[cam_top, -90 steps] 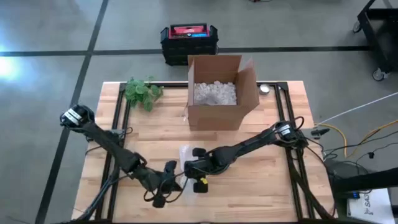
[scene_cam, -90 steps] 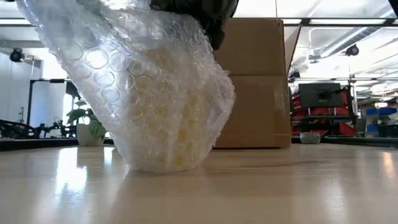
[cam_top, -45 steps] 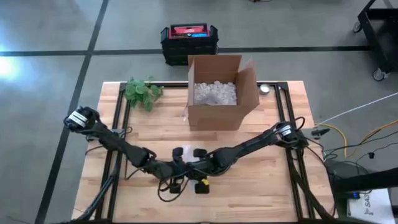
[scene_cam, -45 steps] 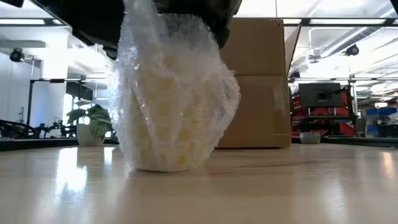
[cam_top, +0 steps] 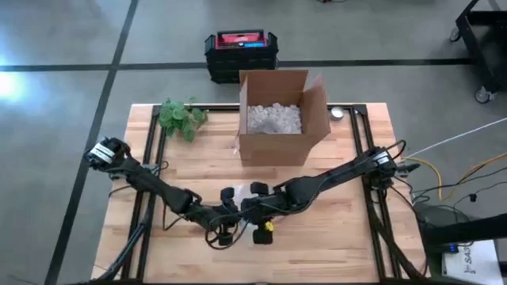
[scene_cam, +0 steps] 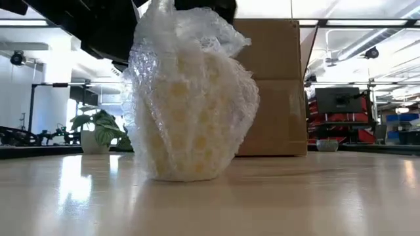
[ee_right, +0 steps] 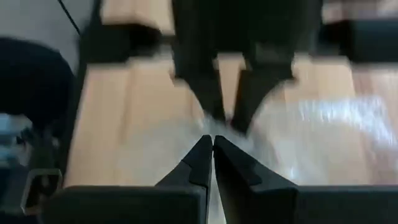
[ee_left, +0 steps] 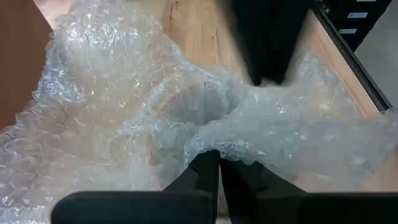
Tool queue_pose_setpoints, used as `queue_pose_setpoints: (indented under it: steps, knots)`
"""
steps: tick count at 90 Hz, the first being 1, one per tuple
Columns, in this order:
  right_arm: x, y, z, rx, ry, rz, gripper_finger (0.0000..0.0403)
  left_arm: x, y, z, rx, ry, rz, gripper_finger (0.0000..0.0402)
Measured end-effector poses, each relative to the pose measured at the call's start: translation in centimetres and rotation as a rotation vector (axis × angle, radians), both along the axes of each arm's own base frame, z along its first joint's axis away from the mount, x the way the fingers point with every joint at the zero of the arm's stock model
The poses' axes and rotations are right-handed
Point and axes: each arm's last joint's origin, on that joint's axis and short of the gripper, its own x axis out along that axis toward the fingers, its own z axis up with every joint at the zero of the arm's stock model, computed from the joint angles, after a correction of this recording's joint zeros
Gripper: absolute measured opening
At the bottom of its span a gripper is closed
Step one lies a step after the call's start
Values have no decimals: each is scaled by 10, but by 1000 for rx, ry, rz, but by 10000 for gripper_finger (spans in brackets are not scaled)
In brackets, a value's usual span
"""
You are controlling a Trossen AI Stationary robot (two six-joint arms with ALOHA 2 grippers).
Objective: Wrap mug
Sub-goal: Wrap the yellow mug with bubble wrap
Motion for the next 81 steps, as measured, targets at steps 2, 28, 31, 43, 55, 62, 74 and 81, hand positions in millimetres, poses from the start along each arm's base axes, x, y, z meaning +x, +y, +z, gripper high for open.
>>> queue_pose_setpoints:
  steps: [2,28,31,43,55,62,74,81]
  knots:
    - [2,1,-2,2,-7,6,2,0,0,0,0,0,0,2]
    - [9,-1,-55,-46,184,7,2,-1,0,2,-3,-6,-4,1]
    - [10,-3,-59,-57,197,0,2,-1,1,3,-5,-6,-6,1]
    - [12,-8,-69,-66,224,-15,2,-3,0,9,-9,-9,-16,4]
    - [14,-9,-74,-74,229,-18,2,-7,-1,25,-24,-3,-42,3]
    - [15,-9,-76,-79,231,-16,2,-11,0,39,-32,5,-41,1]
    - [14,-8,-77,-91,229,-7,2,-21,7,46,28,57,11,1]
    - [14,-7,-77,-101,225,1,2,-26,14,41,67,78,99,1]
